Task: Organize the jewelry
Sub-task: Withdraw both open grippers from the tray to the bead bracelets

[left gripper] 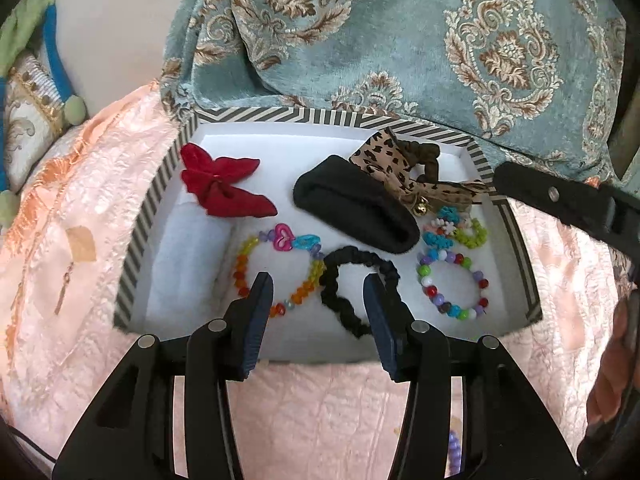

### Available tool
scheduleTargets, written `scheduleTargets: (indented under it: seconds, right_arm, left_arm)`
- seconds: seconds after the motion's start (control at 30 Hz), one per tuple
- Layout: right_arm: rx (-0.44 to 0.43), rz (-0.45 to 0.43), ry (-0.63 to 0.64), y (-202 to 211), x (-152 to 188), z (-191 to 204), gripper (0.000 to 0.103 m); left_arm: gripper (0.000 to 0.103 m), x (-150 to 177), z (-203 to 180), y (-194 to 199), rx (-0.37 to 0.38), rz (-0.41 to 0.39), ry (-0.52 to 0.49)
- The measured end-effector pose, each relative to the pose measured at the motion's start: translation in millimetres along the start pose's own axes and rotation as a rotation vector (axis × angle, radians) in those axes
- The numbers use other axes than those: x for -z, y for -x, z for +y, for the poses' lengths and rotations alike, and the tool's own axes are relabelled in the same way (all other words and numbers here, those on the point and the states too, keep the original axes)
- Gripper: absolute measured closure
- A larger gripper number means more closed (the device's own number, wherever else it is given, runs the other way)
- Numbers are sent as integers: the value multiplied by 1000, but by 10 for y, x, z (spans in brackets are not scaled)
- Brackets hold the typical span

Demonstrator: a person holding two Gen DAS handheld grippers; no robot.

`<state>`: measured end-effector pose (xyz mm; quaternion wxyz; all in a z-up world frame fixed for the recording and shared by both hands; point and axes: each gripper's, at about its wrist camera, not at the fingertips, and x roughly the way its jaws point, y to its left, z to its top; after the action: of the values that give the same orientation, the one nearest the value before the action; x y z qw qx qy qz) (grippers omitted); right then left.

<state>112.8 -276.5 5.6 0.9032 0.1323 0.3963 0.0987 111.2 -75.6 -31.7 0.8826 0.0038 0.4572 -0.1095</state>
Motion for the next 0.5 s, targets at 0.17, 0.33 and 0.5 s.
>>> scheduleTargets:
  seconds: [0.17,0.33,0.5]
  right_arm:
    - [7,-6,17,239,192,98,47]
    - [18,-23,29,487,381,136,47]
    - [35,-1,48,682,624,145,47]
  left_arm:
    - [56,123,-61,260,-14,-30,-27]
    - [56,267,-100,507,-19,-53,-44]
    - [56,407,-102,667,-8,-54,-39]
